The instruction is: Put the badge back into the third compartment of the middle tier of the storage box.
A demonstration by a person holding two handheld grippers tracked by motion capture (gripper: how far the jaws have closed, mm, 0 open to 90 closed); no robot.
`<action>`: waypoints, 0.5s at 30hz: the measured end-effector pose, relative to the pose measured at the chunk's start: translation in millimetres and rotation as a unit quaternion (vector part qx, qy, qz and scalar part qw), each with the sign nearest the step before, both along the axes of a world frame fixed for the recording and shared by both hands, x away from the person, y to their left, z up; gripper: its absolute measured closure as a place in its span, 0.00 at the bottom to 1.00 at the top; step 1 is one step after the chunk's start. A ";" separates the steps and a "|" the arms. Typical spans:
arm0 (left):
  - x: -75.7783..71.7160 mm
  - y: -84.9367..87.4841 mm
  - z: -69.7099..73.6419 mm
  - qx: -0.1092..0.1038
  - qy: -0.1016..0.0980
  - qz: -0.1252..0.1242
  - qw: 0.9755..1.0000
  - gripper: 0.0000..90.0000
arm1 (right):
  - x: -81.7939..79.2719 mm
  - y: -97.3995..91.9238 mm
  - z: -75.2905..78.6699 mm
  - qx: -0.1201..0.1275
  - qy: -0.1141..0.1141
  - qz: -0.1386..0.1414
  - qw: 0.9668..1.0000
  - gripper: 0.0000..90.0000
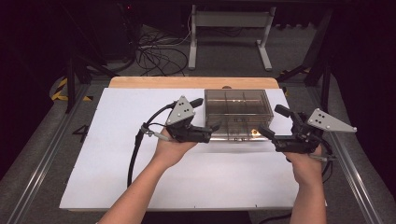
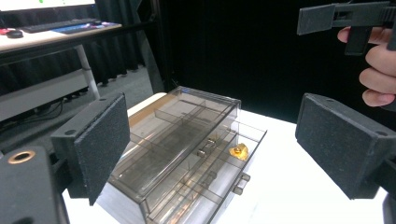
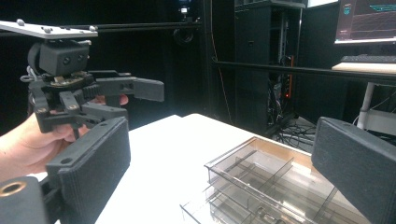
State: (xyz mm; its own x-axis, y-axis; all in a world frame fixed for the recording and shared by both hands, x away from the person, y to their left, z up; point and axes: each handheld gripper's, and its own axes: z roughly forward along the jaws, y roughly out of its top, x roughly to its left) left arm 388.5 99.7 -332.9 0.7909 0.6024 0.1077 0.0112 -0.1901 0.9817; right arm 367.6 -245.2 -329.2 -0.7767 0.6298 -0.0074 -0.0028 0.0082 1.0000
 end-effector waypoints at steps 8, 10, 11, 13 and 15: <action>-6.2 19.9 4.3 -0.010 -0.006 0.008 1.000 0.10 | 1.4 1.5 -1.3 -0.002 0.000 0.001 1.000 0.05; -7.8 24.6 5.2 -0.012 -0.006 0.009 1.000 0.10 | 1.5 1.6 -1.4 -0.002 0.000 0.001 1.000 0.05; -8.5 26.9 5.6 -0.012 -0.008 0.011 1.000 0.10 | 1.5 1.7 -1.5 -0.002 0.000 0.002 1.000 0.05; -10.0 31.3 6.3 -0.013 -0.008 0.013 1.000 0.09 | 1.3 2.1 -1.5 -0.002 0.000 0.001 1.000 0.05; -11.4 35.6 6.8 -0.016 -0.008 0.013 1.000 0.09 | 1.3 2.7 -1.6 -0.001 0.000 0.003 1.000 0.05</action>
